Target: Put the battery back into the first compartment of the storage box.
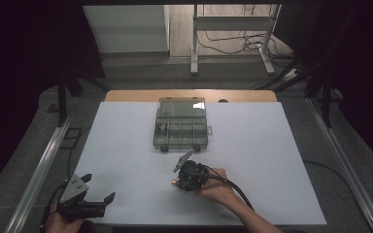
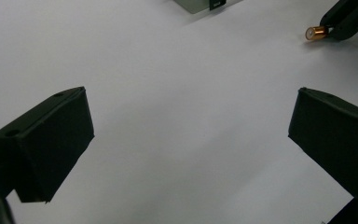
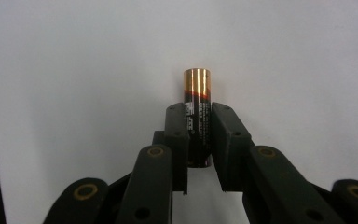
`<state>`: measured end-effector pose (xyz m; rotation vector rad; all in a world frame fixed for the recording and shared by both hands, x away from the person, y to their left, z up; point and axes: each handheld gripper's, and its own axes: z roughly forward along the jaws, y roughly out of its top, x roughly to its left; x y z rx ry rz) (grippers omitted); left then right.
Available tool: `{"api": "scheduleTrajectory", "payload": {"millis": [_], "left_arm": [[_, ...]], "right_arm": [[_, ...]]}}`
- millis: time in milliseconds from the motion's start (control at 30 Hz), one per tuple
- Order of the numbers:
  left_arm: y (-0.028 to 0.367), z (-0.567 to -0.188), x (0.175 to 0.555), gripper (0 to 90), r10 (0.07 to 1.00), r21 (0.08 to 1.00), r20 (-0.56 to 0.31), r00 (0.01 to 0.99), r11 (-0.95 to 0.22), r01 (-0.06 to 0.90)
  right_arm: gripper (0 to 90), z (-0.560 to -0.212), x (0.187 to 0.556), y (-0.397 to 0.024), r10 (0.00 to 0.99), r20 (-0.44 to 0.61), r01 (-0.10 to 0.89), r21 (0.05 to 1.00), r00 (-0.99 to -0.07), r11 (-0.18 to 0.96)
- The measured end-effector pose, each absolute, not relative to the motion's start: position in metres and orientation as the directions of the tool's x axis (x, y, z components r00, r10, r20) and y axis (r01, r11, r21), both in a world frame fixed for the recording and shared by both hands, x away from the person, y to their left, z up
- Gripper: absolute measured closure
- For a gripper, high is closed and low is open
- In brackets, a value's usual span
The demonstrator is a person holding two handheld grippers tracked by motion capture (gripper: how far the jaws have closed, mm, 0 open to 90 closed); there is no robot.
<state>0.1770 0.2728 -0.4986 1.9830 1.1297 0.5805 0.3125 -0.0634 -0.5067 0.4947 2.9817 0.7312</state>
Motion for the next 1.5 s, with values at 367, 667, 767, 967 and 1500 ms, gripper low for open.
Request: {"api": "scheduleTrajectory", "payload": {"millis": [367, 667, 767, 967, 1500], "left_arm": [[0.273, -0.499, 0.177, 0.7, 0.864, 0.8, 0.014, 0.504, -0.312, 0.512], [0.273, -0.499, 0.177, 0.7, 0.863, 0.8, 0.015, 0.505, -0.314, 0.512], [0.272, -0.499, 0.177, 0.7, 0.863, 0.798, 0.017, 0.505, -0.316, 0.513], [0.271, -0.499, 0.177, 0.7, 0.863, 0.795, 0.026, 0.505, -0.324, 0.513], [0.272, -0.499, 0.178, 0.8, 0.865, 0.796, 0.015, 0.502, -0.314, 0.517]], "right_arm": [[77.0, -0.495, 0.322, -0.074, 0.366, 0.046, 0.339, 0.501, -0.929, 0.797], [77.0, -0.488, 0.33, -0.079, 0.409, 0.062, 0.376, 0.54, -0.91, 0.753], [77.0, -0.486, 0.333, -0.08, 0.419, 0.065, 0.383, 0.55, -0.906, 0.742], [77.0, -0.481, 0.34, -0.082, 0.437, 0.064, 0.39, 0.578, -0.897, 0.716], [77.0, -0.467, 0.375, -0.072, 0.484, 0.071, 0.42, 0.615, -0.872, 0.667]]}}
